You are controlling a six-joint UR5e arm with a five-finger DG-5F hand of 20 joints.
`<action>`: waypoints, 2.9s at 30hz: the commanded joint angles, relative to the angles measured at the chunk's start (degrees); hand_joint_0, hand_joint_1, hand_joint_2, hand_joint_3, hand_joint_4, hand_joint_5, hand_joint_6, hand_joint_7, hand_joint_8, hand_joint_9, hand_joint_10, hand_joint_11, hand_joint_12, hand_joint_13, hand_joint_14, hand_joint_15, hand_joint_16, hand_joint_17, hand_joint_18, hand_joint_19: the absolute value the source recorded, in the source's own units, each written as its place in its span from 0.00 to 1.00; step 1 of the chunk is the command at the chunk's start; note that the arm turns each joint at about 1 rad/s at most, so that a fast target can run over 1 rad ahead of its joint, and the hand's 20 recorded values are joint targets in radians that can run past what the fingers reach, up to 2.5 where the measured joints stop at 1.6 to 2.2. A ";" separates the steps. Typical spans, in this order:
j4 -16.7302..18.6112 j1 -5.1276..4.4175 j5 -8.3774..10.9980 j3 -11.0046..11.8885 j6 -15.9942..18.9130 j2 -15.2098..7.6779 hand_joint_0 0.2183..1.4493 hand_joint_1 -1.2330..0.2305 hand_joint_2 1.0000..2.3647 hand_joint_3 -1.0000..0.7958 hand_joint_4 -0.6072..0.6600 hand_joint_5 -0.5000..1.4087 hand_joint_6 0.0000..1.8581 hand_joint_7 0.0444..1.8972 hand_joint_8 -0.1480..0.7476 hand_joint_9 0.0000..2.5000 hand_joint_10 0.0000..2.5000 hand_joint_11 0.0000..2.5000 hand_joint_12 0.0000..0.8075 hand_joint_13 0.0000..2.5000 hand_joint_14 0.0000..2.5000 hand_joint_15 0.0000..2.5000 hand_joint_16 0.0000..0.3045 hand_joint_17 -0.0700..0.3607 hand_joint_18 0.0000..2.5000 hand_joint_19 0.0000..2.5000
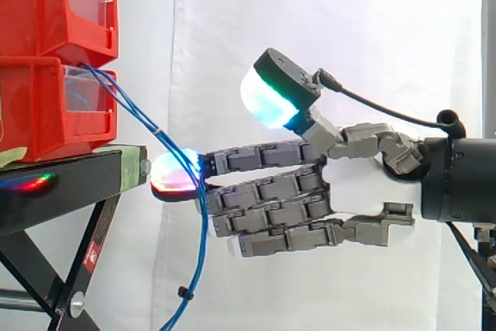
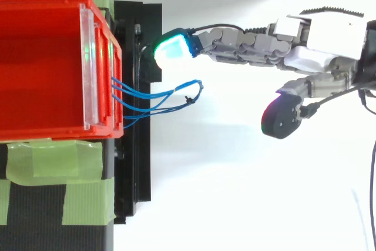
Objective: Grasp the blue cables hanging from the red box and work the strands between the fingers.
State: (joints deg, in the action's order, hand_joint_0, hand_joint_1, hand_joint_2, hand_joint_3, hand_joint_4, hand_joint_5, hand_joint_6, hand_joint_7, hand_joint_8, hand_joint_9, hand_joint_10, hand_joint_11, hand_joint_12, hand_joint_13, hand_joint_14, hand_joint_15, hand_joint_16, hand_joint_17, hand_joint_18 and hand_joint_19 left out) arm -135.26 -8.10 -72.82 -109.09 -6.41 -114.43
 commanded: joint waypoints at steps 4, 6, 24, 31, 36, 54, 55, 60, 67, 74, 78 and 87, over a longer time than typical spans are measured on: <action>0.00 -0.60 0.92 0.02 -0.45 0.00 0.34 0.47 0.00 0.00 0.60 0.01 0.00 0.31 0.45 0.00 0.00 0.00 0.34 0.00 0.00 0.01 0.12 0.35 0.00 0.00; 0.00 -0.78 0.92 -0.07 -0.62 0.00 0.35 0.47 0.00 0.00 0.60 0.01 0.00 0.31 0.45 0.00 0.00 0.00 0.34 0.00 0.00 0.01 0.12 0.35 0.00 0.00; 0.88 -1.22 3.30 0.02 -1.68 -1.14 0.35 0.45 0.00 0.00 0.60 0.03 0.00 0.30 0.48 0.03 0.00 0.00 0.36 0.00 0.00 0.00 0.12 0.36 0.00 0.00; 4.57 -1.83 3.21 0.90 -1.42 -3.69 0.35 0.45 0.00 0.00 0.60 0.03 0.00 0.30 0.48 0.04 0.00 0.00 0.37 0.01 0.00 0.01 0.13 0.36 0.00 0.00; 3.69 -2.36 3.39 2.13 -1.42 -3.69 0.35 0.45 0.00 0.00 0.61 0.04 0.00 0.30 0.49 0.06 0.00 0.00 0.38 0.03 0.00 0.02 0.13 0.37 0.00 0.00; 3.25 -5.17 3.47 3.45 -0.80 -3.69 0.36 0.43 0.00 0.00 0.64 0.10 0.00 0.29 0.56 0.20 0.00 0.02 0.44 0.18 0.00 0.05 0.15 0.40 0.10 0.00; 3.25 -5.26 3.47 3.45 -0.62 -3.69 0.36 0.43 0.00 0.00 0.64 0.10 0.00 0.29 0.56 0.21 0.00 0.02 0.45 0.19 0.00 0.06 0.15 0.40 0.11 0.00; 3.25 -5.43 3.47 3.45 0.78 -3.69 0.36 0.44 0.00 0.00 0.64 0.12 0.00 0.29 0.57 0.23 0.00 0.05 0.48 0.25 0.00 0.11 0.17 0.43 0.17 0.03; 3.25 -5.43 3.30 3.45 1.05 -3.69 0.37 0.44 0.00 0.00 0.65 0.13 0.00 0.30 0.59 0.27 0.00 0.10 0.50 0.31 0.01 0.17 0.17 0.43 0.23 0.07; 3.25 -5.43 3.21 3.45 1.40 -3.69 0.37 0.44 0.00 0.00 0.65 0.14 0.00 0.31 0.59 0.29 0.00 0.12 0.51 0.35 0.01 0.21 0.17 0.43 0.25 0.08; 3.25 -5.43 3.21 3.62 1.75 -3.69 0.37 0.44 0.00 0.00 0.65 0.15 0.00 0.31 0.59 0.29 0.00 0.12 0.51 0.35 0.01 0.21 0.17 0.43 0.25 0.08; 3.25 -5.43 3.47 4.15 1.31 -3.69 0.37 0.44 0.00 0.00 0.65 0.15 0.00 0.31 0.60 0.32 0.00 0.17 0.52 0.37 0.01 0.24 0.17 0.43 0.26 0.09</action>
State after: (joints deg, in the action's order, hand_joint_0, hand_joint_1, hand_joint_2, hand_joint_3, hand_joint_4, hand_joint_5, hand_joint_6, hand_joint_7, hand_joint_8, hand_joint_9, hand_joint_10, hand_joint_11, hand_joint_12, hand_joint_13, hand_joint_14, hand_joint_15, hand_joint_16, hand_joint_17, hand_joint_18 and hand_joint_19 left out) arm -131.89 -13.54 -69.36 -105.09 -4.94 -118.15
